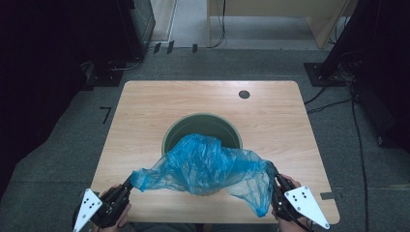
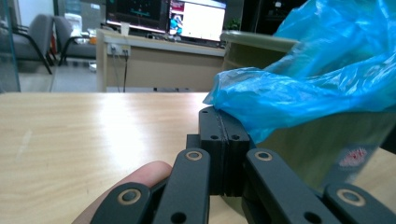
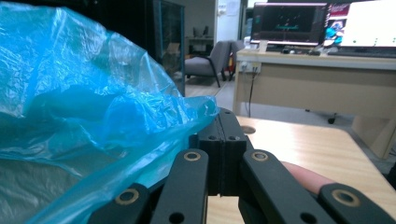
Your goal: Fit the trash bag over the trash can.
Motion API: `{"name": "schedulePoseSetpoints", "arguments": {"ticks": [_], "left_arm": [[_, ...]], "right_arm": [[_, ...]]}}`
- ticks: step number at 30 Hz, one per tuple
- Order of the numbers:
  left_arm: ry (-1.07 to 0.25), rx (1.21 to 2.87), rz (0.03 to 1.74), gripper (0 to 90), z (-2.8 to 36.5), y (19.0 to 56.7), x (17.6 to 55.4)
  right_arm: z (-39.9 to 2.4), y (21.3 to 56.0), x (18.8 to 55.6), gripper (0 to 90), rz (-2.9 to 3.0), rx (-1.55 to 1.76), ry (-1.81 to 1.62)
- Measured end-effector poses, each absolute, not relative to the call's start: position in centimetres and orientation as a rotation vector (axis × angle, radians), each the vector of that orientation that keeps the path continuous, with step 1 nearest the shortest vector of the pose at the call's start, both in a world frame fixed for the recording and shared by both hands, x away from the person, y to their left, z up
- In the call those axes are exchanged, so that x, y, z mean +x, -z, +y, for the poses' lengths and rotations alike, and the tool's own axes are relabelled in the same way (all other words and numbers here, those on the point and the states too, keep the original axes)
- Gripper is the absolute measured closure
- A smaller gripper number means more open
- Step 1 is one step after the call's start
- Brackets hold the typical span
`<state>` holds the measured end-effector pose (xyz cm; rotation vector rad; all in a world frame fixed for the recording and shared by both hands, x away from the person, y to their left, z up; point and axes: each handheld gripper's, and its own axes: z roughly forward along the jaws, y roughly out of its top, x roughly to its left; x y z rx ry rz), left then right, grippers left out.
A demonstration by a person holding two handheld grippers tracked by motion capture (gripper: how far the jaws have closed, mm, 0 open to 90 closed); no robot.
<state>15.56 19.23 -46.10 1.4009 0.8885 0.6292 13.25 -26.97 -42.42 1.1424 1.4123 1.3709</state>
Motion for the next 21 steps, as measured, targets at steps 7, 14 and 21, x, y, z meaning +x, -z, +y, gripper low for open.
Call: {"name": "schedulePoseSetpoints", "arguments": {"ticks": [7,14,21], "left_arm": [[-0.584,1.349,0.977,83.0,19.9,46.3,16.8],[-0.685,1.337,0.924,65.3,19.3,45.4,15.8],[-0.766,1.233,0.891,51.0,19.8,42.9,14.7]], "right_arm": [[-28.1,42.0,14.5,90.0,1.364,1.193,-1.418],[-26.9,42.0,14.0,90.0,1.4,1.118,-1.395],[-26.8,41.9,13.9,90.0,1.395,1.119,-1.4]]}}
